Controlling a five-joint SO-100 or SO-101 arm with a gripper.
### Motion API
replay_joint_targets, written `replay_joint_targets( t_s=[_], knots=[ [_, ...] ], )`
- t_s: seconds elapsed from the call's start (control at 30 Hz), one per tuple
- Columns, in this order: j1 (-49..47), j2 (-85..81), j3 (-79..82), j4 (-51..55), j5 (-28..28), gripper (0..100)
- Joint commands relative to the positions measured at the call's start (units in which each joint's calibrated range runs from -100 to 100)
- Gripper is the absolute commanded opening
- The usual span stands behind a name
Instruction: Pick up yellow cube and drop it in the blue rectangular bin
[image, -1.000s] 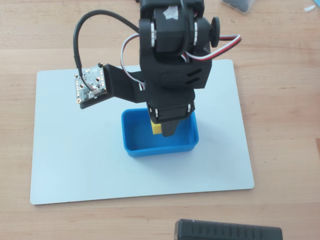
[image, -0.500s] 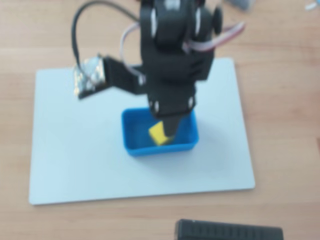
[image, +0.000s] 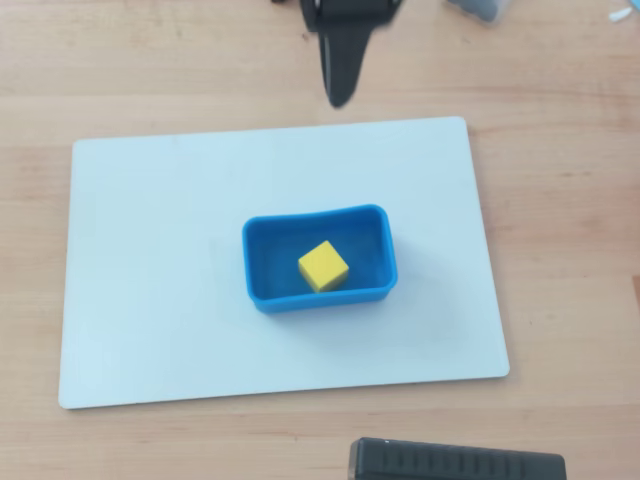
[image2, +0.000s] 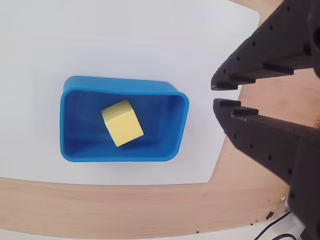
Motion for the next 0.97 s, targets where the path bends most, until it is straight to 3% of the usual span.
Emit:
replay_joint_targets(
  t_s=[0.0,0.4,0.93],
  knots=[
    [3.5,-25.2,28.5,-13.6,0.5,0],
    [7.4,-49.9,67.2,-34.3,3.3,0],
    [6.8,-72.6,84.0,-32.9,3.8,0]
  ],
)
